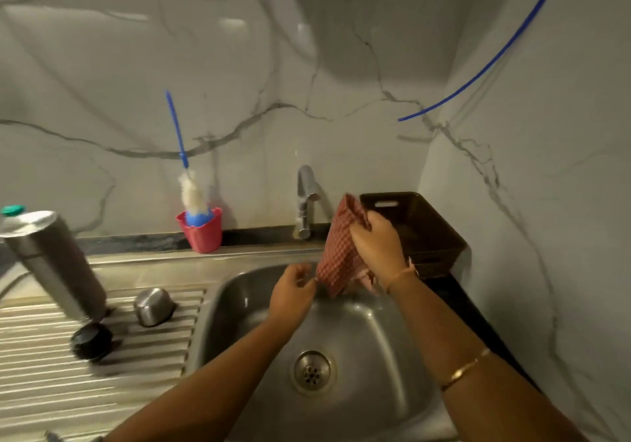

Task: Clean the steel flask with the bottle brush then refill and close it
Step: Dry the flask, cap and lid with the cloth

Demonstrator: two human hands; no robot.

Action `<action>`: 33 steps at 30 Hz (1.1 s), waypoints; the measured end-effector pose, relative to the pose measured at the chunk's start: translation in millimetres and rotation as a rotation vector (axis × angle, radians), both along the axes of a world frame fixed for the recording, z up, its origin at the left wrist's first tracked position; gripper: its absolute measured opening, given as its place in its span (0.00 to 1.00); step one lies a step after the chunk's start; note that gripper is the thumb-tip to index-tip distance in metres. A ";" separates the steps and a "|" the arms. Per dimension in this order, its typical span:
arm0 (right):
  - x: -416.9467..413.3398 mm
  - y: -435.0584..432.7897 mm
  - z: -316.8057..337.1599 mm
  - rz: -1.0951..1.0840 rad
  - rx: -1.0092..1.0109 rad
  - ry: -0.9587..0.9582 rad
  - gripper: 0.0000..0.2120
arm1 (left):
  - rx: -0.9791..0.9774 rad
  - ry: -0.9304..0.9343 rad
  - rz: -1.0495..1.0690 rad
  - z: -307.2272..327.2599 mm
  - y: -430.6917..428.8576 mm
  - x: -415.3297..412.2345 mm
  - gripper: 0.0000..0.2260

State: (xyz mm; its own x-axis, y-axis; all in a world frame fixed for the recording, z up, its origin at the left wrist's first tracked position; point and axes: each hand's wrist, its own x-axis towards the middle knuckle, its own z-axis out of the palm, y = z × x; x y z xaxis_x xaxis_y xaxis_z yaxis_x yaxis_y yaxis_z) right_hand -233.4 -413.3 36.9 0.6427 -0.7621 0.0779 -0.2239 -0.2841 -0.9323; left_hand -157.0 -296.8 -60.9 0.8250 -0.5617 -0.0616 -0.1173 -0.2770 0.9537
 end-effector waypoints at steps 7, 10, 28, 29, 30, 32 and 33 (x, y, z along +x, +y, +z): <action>29.3 105.2 -56.8 -0.014 0.347 -0.003 0.08 | 0.223 -0.143 0.027 -21.3 130.7 46.7 0.12; 48.4 145.3 -72.1 -0.032 0.435 0.000 0.06 | 0.214 -0.181 0.034 -25.6 193.4 67.9 0.08; 95.4 231.3 -88.7 -0.259 0.588 -0.124 0.06 | 0.029 -0.210 0.305 1.7 357.7 248.6 0.30; 94.9 231.5 -89.1 -0.267 0.589 -0.123 0.06 | 0.043 -0.189 0.255 4.7 355.4 256.2 0.32; 94.6 231.7 -89.8 -0.274 0.591 -0.124 0.06 | 0.067 -0.173 0.205 7.5 352.2 263.1 0.34; 92.8 231.9 -91.7 -0.286 0.593 -0.118 0.06 | 0.117 -0.135 0.101 11.8 345.2 272.6 0.38; 91.7 231.4 -93.1 -0.292 0.596 -0.117 0.06 | 0.132 -0.119 0.056 13.1 341.7 276.0 0.39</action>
